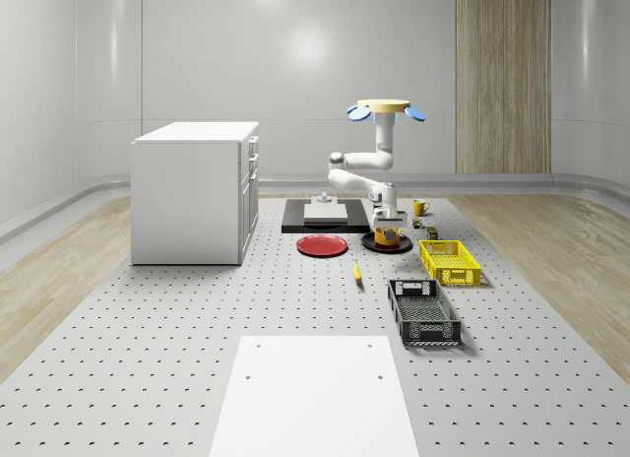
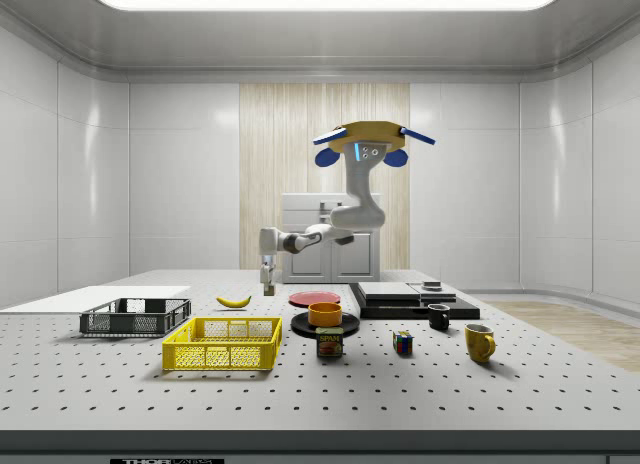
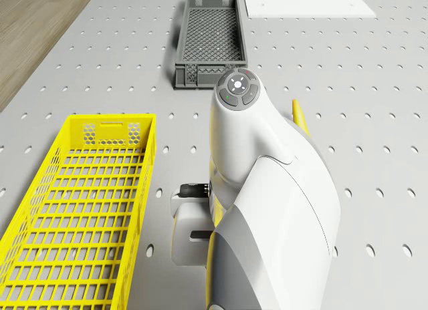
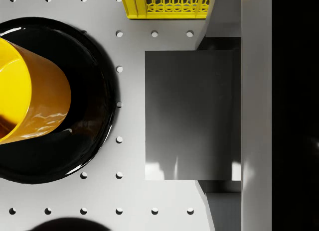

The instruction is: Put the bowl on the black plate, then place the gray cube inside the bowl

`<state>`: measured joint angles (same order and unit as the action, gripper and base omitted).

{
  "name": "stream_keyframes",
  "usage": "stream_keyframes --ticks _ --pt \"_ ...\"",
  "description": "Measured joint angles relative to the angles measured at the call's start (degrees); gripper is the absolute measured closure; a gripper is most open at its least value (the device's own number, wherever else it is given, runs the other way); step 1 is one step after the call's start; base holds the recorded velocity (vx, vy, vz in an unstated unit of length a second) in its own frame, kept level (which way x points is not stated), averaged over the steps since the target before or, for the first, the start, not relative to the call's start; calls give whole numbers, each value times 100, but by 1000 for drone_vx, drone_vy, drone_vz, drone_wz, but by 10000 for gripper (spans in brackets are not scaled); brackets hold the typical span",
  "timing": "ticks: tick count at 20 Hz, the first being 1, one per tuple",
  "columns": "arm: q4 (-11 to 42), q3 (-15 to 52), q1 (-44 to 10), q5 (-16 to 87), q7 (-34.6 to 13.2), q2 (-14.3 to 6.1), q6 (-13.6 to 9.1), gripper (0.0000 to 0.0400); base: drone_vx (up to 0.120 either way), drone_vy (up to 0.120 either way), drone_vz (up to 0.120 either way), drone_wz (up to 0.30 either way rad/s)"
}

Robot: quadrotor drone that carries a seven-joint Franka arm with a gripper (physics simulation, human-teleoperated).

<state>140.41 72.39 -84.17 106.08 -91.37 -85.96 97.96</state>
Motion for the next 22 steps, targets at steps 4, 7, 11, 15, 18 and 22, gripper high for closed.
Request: stream_keyframes --ticks 4,7,11,15,18,22 --pt "-2 -7 -15 -23 -10 -46 41 149 -120 0 0 0" --pt "-4 -13 -26 -39 -17 -78 71 149 -120 0 0 0" --pt "-6 -19 -39 -59 -26 -118 107 149 -120 0 50 0" --pt "-8 -26 -52 -78 -34 -156 141 149 -120 0 0 0" --pt "-10 -30 -61 -91 -39 -183 165 149 -120 53 0 0" --pt "-11 -36 -72 -108 -46 -215 195 149 -120 40 0 0"
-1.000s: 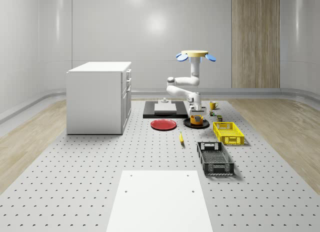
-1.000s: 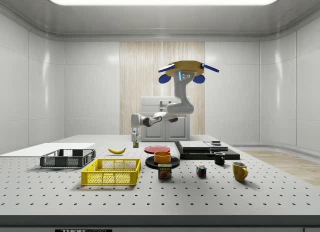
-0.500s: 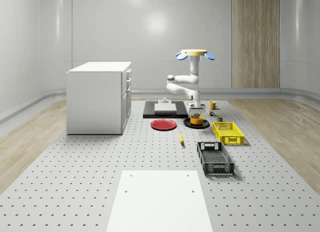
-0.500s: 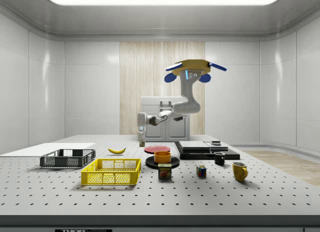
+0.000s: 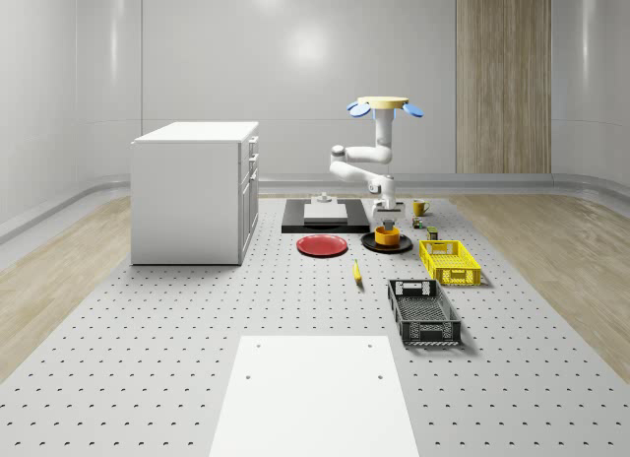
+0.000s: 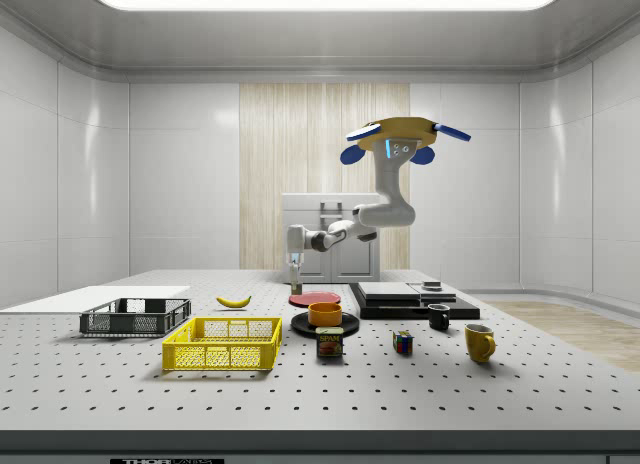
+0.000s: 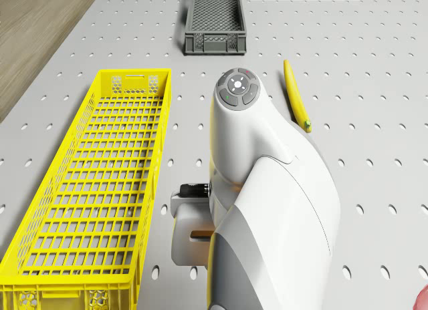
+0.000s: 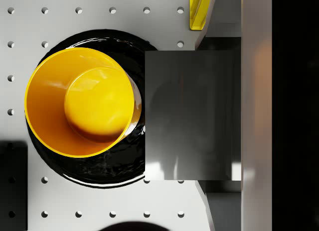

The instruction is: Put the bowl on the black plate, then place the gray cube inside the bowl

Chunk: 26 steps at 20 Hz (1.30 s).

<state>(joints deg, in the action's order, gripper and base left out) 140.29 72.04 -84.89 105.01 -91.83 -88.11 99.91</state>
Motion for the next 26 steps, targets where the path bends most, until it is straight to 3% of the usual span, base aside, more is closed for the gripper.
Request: stream_keyframes --ticks 13,22,26 --pt "-5 -16 -30 -45 -19 -91 83 149 -120 18 -3 0" --pt "-7 -25 -47 -69 -28 -140 128 149 -120 0 -120 0" --pt "-13 -39 -57 -70 -33 -157 151 149 -10 0 -10 0"
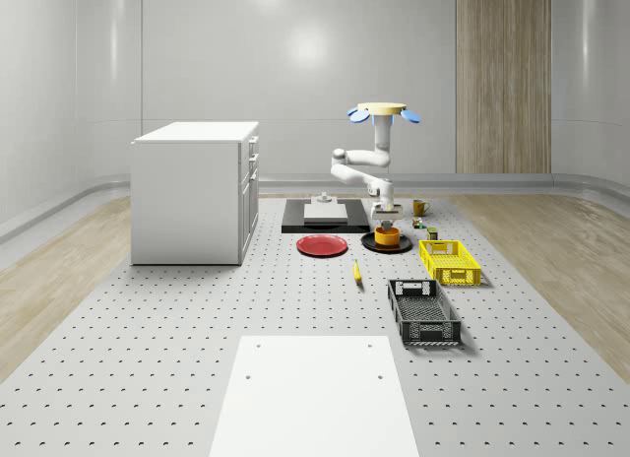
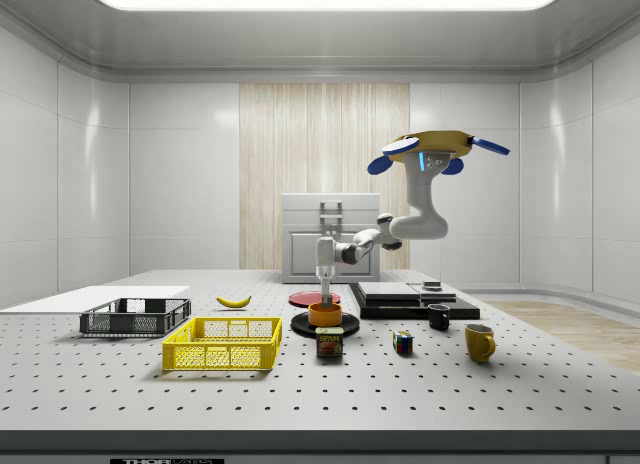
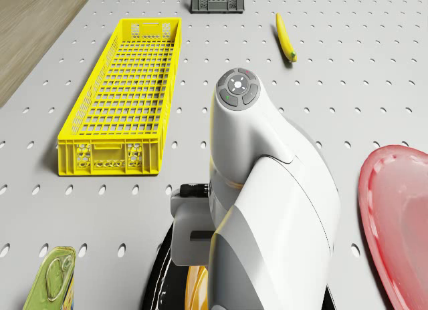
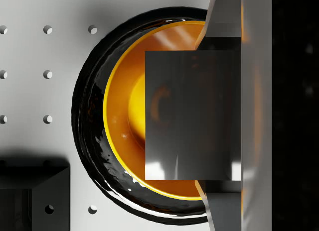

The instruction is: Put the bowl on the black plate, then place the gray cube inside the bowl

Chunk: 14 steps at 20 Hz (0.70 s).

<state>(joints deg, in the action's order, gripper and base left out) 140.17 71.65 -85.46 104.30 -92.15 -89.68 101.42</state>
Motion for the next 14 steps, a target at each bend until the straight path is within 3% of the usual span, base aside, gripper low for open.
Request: stream_keyframes --ticks 13,14 --pt "-312 -577 -209 460 -31 111 369 149 0 0 0 0" --pt "-330 -604 -220 483 -32 120 386 126 0 0 0 0"
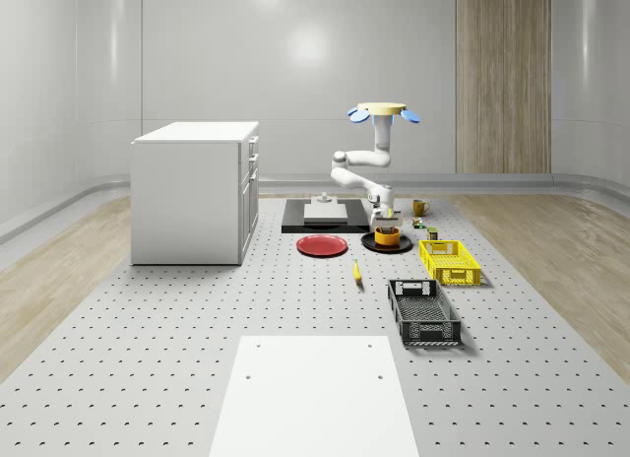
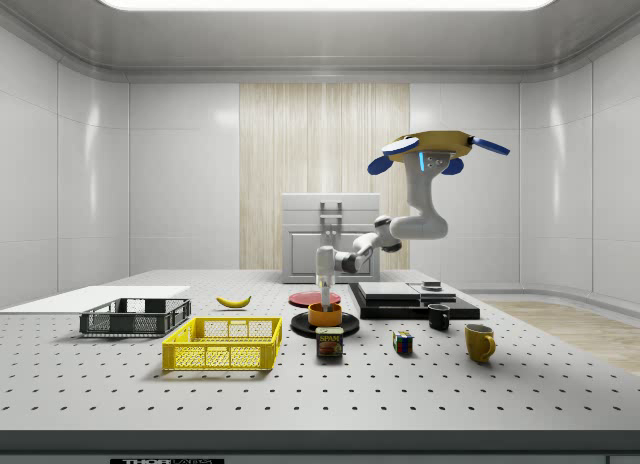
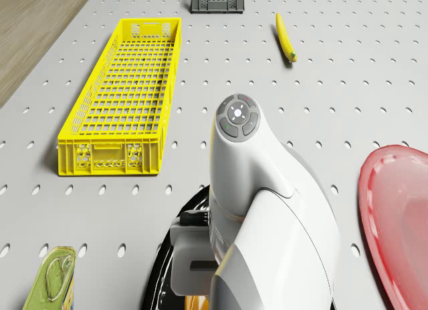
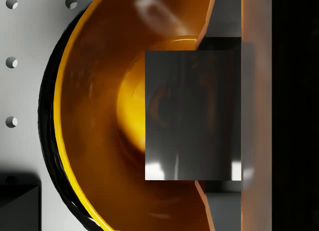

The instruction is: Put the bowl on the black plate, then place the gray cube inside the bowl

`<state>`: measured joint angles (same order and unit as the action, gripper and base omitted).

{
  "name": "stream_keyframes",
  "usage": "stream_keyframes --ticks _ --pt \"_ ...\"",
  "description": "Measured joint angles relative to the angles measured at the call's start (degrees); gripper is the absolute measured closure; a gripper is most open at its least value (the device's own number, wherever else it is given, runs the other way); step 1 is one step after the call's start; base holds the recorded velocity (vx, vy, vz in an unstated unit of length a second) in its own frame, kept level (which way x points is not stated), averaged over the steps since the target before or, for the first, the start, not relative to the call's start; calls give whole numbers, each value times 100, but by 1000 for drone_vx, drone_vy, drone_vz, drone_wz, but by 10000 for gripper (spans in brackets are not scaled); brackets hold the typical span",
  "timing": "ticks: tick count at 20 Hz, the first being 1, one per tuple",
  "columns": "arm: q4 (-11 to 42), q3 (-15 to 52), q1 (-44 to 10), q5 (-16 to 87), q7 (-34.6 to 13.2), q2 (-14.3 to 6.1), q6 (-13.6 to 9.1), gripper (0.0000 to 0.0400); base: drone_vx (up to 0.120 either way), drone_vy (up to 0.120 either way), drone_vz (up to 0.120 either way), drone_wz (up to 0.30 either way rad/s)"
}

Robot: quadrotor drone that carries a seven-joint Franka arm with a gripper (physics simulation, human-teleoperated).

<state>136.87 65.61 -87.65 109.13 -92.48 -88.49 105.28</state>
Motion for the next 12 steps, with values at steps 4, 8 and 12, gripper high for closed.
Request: stream_keyframes --ticks 4,8,12 --pt "-12 -17 -7 14 2 6 11 46 0 0 0 0" --pt "81 127 49 -106 8 -37 -79 17 0 0 0 0" --pt "146 238 89 -199 13 -70 -144 7 0 0 0 0"
